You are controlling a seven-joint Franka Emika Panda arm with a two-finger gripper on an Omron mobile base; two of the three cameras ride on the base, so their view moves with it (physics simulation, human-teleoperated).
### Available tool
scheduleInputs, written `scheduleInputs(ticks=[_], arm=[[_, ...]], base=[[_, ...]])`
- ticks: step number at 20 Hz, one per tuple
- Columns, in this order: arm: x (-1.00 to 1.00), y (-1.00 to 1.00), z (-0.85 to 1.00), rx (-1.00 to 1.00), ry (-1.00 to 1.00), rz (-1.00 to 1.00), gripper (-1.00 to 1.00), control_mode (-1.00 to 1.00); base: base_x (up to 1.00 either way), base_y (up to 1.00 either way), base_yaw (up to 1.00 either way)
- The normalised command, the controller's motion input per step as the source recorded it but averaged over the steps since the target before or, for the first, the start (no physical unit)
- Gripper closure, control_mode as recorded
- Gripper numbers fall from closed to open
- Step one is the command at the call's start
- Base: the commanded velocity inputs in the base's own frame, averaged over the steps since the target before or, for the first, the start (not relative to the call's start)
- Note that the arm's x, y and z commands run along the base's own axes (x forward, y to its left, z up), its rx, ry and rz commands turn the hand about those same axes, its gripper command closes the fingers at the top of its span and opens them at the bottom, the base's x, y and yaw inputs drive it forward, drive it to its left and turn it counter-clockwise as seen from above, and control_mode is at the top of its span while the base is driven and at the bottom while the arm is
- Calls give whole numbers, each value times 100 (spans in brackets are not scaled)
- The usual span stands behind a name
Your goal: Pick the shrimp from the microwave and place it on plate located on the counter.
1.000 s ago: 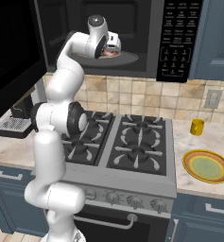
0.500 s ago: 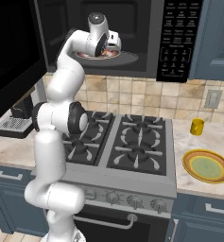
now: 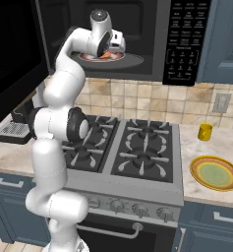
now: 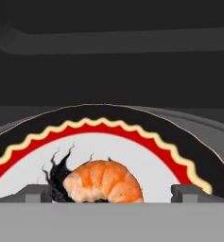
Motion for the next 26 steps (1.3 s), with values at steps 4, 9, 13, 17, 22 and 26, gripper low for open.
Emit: scheduleInputs(ticks=[4, 9, 13, 17, 22, 26], arm=[[-17, 0, -17, 0, 0, 0, -100, -100], [0, 2, -13, 0, 0, 0, -100, -100], [8, 4, -3, 0, 0, 0, -100, -100], [18, 6, 0, 0, 0, 0, -100, -100], [17, 7, 0, 0, 0, 0, -100, -100], [14, 8, 0, 0, 0, 0, -100, -100]], base=[[0, 0, 0], [0, 0, 0], [0, 0, 0], [0, 0, 0], [0, 0, 0], [0, 0, 0]])
